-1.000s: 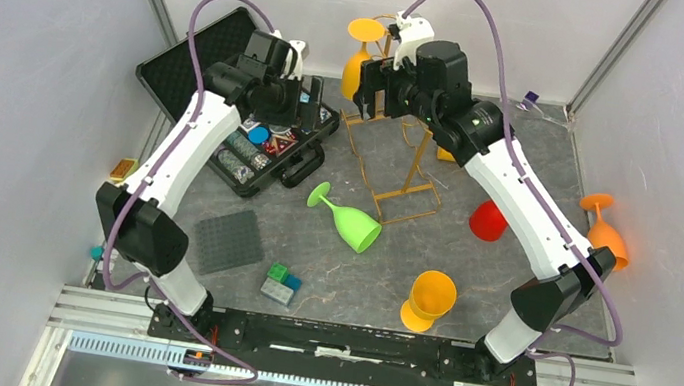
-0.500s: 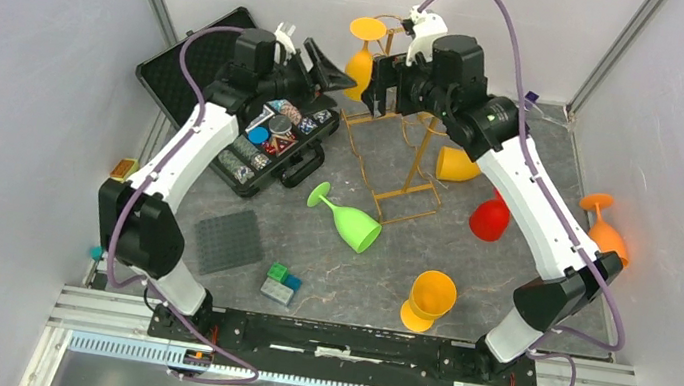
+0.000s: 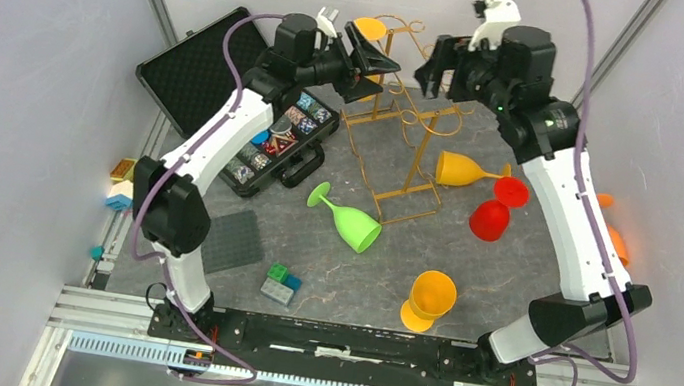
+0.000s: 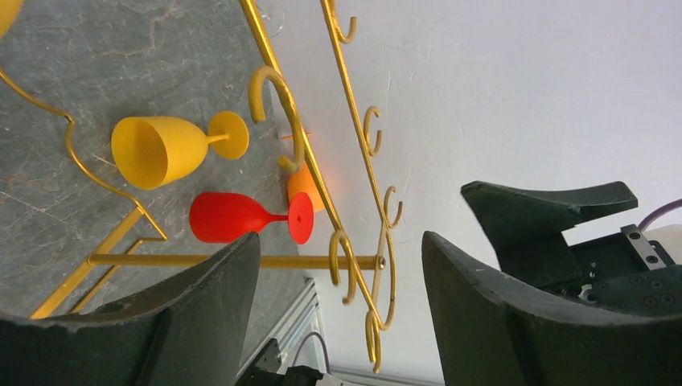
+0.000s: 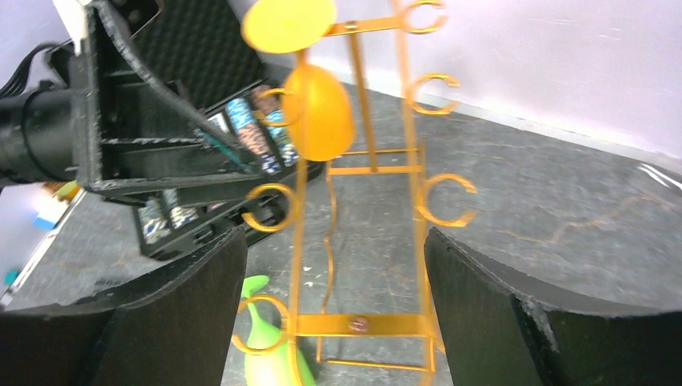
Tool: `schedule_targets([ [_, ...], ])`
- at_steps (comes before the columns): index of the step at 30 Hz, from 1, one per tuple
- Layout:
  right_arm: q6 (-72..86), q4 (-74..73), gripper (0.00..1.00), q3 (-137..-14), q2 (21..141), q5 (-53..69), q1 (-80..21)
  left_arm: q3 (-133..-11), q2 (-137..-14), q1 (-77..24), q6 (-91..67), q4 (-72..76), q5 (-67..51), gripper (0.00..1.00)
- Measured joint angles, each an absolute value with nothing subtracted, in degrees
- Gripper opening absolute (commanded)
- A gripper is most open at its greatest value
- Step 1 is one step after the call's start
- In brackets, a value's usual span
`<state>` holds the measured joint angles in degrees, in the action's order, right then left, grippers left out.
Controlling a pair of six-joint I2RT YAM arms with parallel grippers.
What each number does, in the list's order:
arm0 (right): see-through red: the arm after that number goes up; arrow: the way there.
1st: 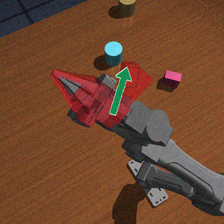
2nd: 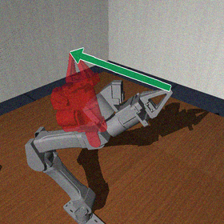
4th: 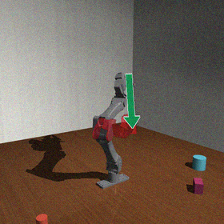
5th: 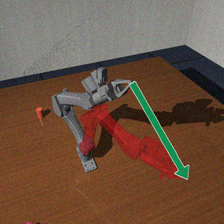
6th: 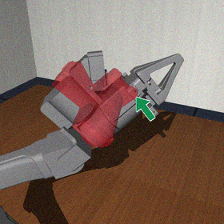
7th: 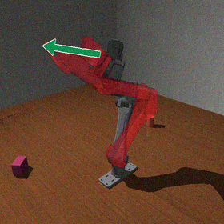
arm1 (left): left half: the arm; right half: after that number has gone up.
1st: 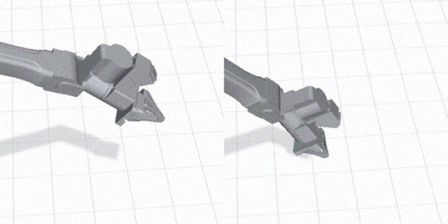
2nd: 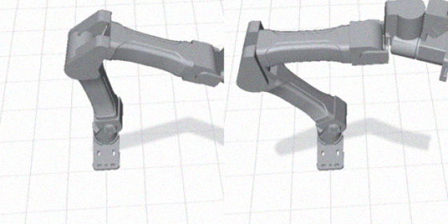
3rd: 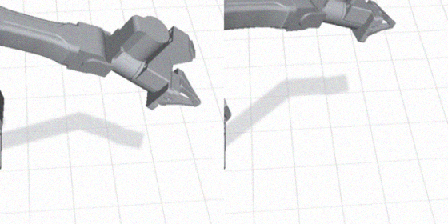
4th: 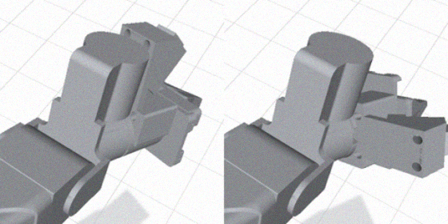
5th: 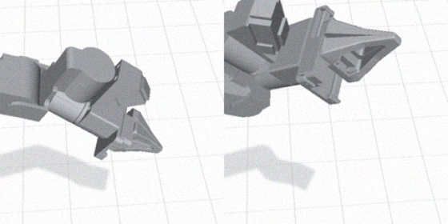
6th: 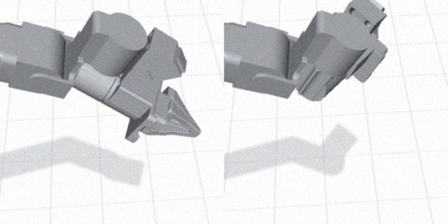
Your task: Place the wine glass upside down on the wine glass rack
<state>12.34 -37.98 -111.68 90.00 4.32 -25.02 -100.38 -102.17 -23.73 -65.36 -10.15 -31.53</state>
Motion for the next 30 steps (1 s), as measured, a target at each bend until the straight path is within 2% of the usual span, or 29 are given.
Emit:
schedule_targets([
  [6,12.3,-38.7,0.74,-110.0,89.1,5.3,-17.4,-104.8,-107.4,-25.1,-66.1,-12.6,-30.2,0.65],
  [8,12.3,-38.9,0.65,-108.4,89.2,5.8,-16.0,-106.3,-108.9,-25.3,-66.1,-13.7,-30.1,0.62],
  [9,12.4,-38.9,0.61,-107.2,89.3,6.4,-15.4,-106.9,-109.5,-25.3,-66.1,-14.0,-30.1,0.56],
  [13,12.9,-38.5,0.52,-102.5,90.1,9.4,-14.1,-110.7,-112.4,-25.3,-66.0,-15.7,-30.6,0.33],
  [17,14.5,-35.6,0.32,-99.4,90.6,13.0,-13.7,-114.7,-114.1,-25.2,-65.2,-17.3,-32.1,0.11],
  [19,15.2,-34.9,0.20,-98.6,90.1,14.0,-13.6,-116.4,-115.2,-25.0,-65.3,-18.4,-33.0,0.04],
  [22,16.4,-32.9,0.05,-96.7,89.3,14.5,-13.4,-123.4,-119.3,-24.3,-64.9,-23.2,-35.7,0.03],
  [23,16.9,-32.3,0.04,-96.1,88.9,14.4,-13.3,-126.1,-120.8,-24.2,-65.0,-24.6,-36.7,0.03],
  [30,19.3,-27.4,0.05,-91.0,86.0,15.1,-13.0,-131.9,-124.2,-23.4,-65.0,-28.9,-39.6,0.04],
])
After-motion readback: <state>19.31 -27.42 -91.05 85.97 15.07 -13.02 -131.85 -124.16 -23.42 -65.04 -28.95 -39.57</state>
